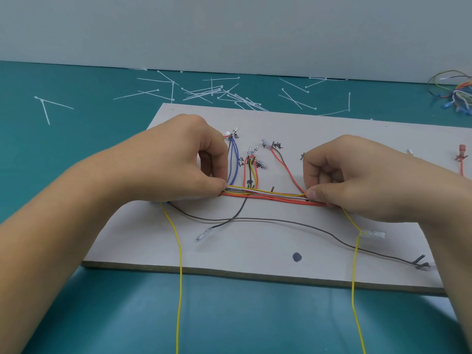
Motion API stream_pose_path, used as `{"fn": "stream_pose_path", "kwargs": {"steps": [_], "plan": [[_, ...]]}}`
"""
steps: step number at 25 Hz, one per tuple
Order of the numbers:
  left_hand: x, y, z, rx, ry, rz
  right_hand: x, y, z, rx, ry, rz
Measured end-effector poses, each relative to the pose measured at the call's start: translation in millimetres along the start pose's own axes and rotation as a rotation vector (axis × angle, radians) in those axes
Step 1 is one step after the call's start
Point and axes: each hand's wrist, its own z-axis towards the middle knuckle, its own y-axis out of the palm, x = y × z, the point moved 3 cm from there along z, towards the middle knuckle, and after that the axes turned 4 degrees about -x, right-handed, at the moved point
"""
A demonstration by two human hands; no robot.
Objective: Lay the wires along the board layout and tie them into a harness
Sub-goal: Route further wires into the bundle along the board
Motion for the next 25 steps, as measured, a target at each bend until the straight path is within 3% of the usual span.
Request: {"fn": "stream_pose_path", "kwargs": {"steps": [7, 13, 16, 20, 25], "plan": [[-3.1, -4.1, 0.6, -0.036, 0.037, 0.026, -0.4, 3.0, 1.7, 0.018, -0.022, 0.027], [-31.6, -29.2, -10.6, -0.128, -0.104, 0.137, -28.1, 28.4, 11.4, 0.16, -0.139, 0.031], [-39.1, -28.9, -12.6, -0.166, -0.142, 0.126, -30.3, 27.9, 11.1, 0.14, -0.106, 0.085], [-28.8, -27.6, -9.9, -0.051, -0.063, 0.091, -24.0, 17.9, 1.6, 0.019, -0.02, 0.19], [-13.8, -13.7, -5.2, -0.084, 0.064, -0.011, -20.1, 14.8, -2.7, -0.006, 0.053, 0.302]]}}
